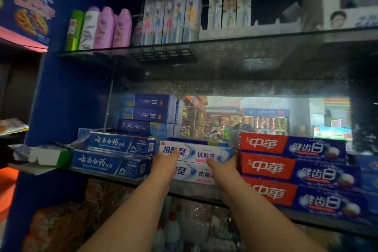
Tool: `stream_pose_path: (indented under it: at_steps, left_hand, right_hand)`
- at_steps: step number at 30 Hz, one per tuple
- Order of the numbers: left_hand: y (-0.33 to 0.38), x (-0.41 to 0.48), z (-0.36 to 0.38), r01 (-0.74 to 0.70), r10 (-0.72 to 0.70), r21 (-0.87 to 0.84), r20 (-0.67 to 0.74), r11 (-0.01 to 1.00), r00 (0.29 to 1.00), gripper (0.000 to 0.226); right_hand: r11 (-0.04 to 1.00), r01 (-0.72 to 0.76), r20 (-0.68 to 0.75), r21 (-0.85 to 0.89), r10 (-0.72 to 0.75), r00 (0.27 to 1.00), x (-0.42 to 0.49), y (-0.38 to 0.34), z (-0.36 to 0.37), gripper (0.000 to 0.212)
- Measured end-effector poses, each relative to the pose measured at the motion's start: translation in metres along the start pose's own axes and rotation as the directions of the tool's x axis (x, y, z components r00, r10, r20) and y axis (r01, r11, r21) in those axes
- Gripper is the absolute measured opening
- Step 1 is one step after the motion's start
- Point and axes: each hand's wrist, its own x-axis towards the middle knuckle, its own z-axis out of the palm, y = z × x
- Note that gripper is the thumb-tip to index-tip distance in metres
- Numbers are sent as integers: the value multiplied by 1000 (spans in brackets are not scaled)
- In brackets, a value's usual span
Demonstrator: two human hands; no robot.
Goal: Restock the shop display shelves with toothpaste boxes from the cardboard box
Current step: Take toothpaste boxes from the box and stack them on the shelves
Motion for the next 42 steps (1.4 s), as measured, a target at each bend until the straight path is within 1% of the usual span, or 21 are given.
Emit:
stream_pose_path:
  at_steps: [1,3,5,7,9,12,14,16,20,22,24,28,31,34,37,39,41,42]
  left_hand:
    - [0,5,2,18,-18,-1,-13,1000,1000,46]
    - [1,13,3,43,-43,-2,-50,999,998,60]
    - [0,20,5,74,-70,41,-91,996,993,73]
    - [0,24,7,102,-85,145,-117,984,989,76]
    - [-2,28,11,114,-98,181,-97,977,990,76]
    - [-7,39,17,137,-132,120,-52,983,990,82]
    - [-17,59,19,151,-146,92,-59,984,988,88]
    - [-13,57,19,153,-149,63,-63,986,987,95]
    - [-7,52,16,159,-159,-12,-62,987,985,87]
    - [-8,55,16,160,-160,-5,-70,987,985,84]
    - [-10,60,15,152,-148,46,-91,987,985,77]
    - [-12,63,19,151,-142,132,-73,980,987,67]
    - [-12,64,20,154,-151,80,-45,985,988,61]
    - [-12,65,18,150,-150,5,-34,989,988,61]
    - [-12,64,18,147,-147,3,-53,989,988,61]
    - [-11,62,19,129,-126,31,-66,991,990,69]
    - [-10,64,18,94,-89,69,-70,993,994,85]
    - [-10,64,18,89,-83,100,-63,991,995,88]
  right_hand:
    - [1000,-23,-6,18,23,1000,3,-2,0,96]
    - [998,-62,-32,1,62,998,6,-6,-1,98]
    - [998,-58,-53,-16,57,997,9,-6,-3,93]
    - [999,-32,-54,-20,31,998,11,-5,-5,86]
    - [1000,-12,-59,-6,12,998,13,-2,-7,82]
    - [999,-14,-82,-32,11,997,16,-1,-3,83]
    - [998,-28,-109,-54,22,994,21,1,1,87]
    - [997,-39,-123,-59,32,992,26,2,4,88]
    - [982,-47,-154,-182,19,988,34,5,4,91]
    - [982,-43,-149,-182,16,989,35,6,4,92]
    - [982,-42,-147,-186,14,989,37,7,5,91]
    - [976,-35,-156,-215,1,988,38,7,5,92]
    - [982,-35,-153,-183,7,988,40,8,6,89]
    - [987,-33,-150,-156,9,989,39,9,6,86]
    - [985,-28,-139,-172,4,990,38,9,4,85]
    - [985,-29,-136,-172,6,991,37,8,3,86]
    - [987,-29,-127,-159,9,992,35,6,3,86]
    - [987,-28,-121,-157,9,993,35,6,3,87]
